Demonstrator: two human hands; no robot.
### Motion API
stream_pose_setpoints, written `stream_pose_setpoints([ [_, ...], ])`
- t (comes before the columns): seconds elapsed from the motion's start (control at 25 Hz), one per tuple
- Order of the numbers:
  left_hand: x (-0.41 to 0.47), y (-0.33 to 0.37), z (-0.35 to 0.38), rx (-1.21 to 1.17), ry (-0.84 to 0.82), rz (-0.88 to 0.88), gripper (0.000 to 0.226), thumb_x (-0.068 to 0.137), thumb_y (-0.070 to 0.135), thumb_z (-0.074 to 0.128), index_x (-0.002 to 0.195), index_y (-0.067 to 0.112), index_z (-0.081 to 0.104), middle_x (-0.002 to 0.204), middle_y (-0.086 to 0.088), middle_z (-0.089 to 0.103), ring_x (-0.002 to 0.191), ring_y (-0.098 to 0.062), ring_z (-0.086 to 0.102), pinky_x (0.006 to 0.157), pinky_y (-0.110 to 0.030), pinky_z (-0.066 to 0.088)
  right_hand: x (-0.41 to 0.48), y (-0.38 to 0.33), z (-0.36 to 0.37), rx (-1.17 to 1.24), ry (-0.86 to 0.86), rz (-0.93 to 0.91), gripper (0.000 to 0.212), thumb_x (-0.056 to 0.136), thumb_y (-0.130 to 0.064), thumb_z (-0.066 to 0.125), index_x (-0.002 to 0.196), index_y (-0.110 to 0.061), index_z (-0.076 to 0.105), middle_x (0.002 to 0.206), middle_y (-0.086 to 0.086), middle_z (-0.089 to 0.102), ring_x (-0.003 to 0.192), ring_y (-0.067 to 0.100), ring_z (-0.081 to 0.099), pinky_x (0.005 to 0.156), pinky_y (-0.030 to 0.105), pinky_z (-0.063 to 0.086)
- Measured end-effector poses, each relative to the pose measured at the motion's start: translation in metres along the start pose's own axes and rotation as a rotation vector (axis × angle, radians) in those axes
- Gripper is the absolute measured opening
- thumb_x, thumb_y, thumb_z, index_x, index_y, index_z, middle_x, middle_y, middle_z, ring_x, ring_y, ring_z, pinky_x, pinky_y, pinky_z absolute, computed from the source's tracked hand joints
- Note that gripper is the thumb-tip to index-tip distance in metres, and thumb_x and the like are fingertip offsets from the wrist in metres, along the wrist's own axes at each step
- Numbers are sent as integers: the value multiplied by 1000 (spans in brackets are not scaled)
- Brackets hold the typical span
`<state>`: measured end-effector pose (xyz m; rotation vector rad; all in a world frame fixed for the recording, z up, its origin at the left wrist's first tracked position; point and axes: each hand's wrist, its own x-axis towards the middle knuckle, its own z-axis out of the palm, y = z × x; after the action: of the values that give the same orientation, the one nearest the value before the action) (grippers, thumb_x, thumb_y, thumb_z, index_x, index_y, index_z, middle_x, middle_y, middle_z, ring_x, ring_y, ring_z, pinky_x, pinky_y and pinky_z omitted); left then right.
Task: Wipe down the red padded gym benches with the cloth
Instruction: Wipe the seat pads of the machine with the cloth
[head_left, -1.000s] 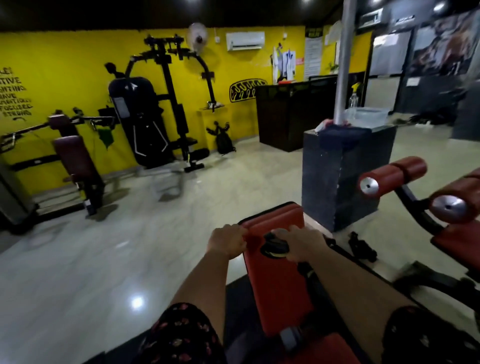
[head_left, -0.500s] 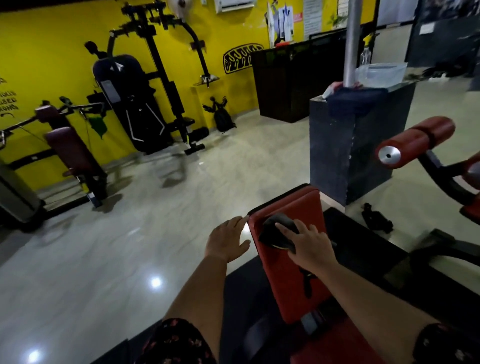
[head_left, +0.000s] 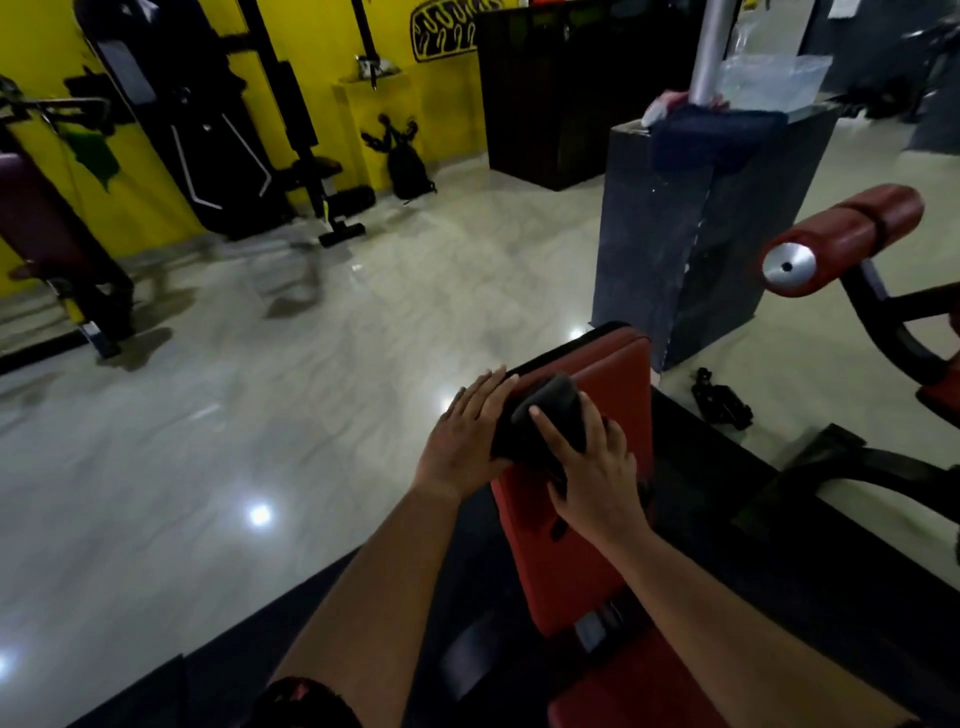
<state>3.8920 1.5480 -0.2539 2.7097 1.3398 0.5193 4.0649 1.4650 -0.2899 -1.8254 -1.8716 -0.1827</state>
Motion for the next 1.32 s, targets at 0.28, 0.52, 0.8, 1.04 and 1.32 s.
stream_pose_setpoints([
  [0.28,4,-10,15,-67,112,91,104,69,35,82,155,25,23,160,7,23,146,-9,11,112,-13,12,10,20,45,-53,312,-226,69,85,-37,50,148,-41,23,156,18,20,120,50,44,75,55,52],
  [0.52,5,-14,29,2,297,115,101,59,49,72,149,20,36,148,1,43,136,-14,33,112,-23,29,26,34,54,-143,443,-415,67,86,-36,46,148,-46,24,160,12,20,117,45,41,74,54,49],
  [0.8,2,-7,50,83,477,88,101,62,58,68,145,8,40,138,8,37,134,-6,30,106,1,13,38,46,57,-57,488,-611,60,85,-26,47,142,-42,44,155,12,34,115,45,44,74,55,44],
  [1.04,-8,2,53,515,451,-56,98,79,76,50,145,6,27,146,-17,43,135,-25,32,117,-16,13,45,56,69,-116,534,-843,53,96,-25,28,143,-42,43,155,12,33,114,51,47,73,56,45],
  [1.32,-4,9,12,880,153,165,107,78,86,41,153,11,24,159,-7,27,147,-21,24,121,-49,13,59,101,63,34,578,-645,51,89,-26,38,133,-44,55,148,10,43,91,43,54,64,48,46],
])
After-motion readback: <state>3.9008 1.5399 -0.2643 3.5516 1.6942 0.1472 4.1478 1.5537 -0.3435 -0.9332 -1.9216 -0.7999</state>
